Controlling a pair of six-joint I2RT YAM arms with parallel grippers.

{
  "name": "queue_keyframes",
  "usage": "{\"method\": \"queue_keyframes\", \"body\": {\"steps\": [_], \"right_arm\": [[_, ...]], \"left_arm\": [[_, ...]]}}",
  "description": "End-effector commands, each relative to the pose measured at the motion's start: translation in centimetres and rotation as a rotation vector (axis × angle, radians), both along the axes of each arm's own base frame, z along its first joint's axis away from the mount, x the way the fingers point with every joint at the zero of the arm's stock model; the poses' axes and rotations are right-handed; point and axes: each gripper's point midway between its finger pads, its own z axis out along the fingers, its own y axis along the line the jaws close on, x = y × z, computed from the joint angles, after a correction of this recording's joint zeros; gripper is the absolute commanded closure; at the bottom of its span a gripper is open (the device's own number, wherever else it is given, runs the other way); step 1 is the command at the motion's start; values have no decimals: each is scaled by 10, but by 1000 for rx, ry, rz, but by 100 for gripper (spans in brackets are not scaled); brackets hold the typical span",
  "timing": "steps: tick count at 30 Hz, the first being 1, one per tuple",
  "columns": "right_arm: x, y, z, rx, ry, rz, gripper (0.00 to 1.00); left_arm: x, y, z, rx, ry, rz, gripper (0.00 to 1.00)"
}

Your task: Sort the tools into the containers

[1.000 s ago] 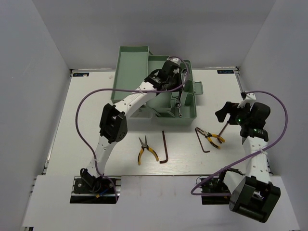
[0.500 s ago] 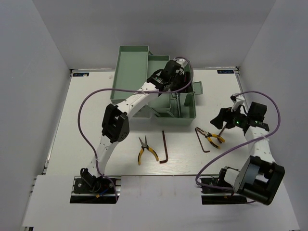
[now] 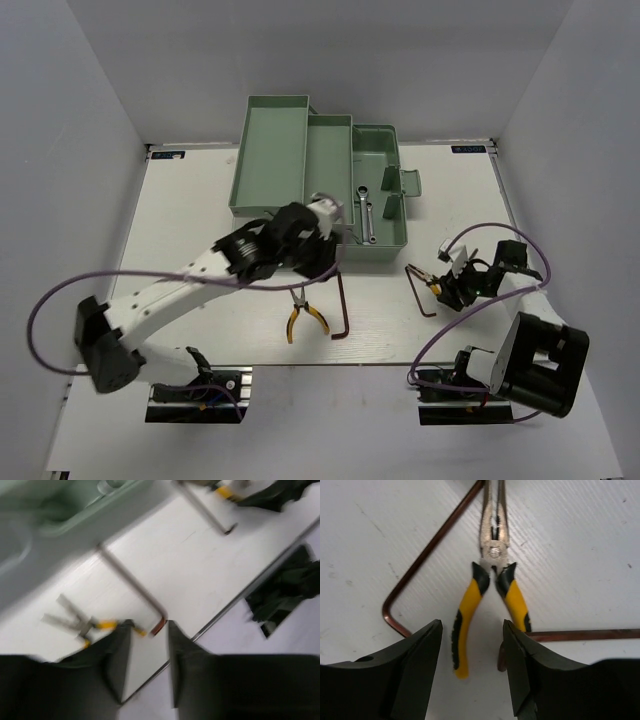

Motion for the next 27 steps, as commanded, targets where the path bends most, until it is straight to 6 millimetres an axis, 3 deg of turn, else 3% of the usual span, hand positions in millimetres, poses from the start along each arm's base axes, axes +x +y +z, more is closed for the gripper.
{"method": "queue_keyframes", "body": {"steps": [1, 2, 3, 5, 11, 15, 27], "right_arm": [[37, -18, 12, -91, -116, 59, 42], [40, -18, 16, -85, -122, 61, 42], [48, -18, 26, -81, -149, 66, 42], [55, -18, 34, -84, -184, 69, 42], [72, -31, 38, -105, -130, 31, 47], [61, -25, 31, -98, -84, 135, 48], [44, -13, -5, -71, 9, 202, 50]], "left_arm": [[-10, 72, -43, 144, 62, 250, 50], [-19, 82, -59, 164, 89, 263, 47], [-26, 91, -55, 143, 87, 272, 45], [-38, 104, -75, 161, 122, 293, 33], [-54, 119, -110, 202, 170, 288, 33], [-57, 122, -117, 214, 185, 296, 33], [-66, 129, -112, 151, 197, 326, 33]]}}
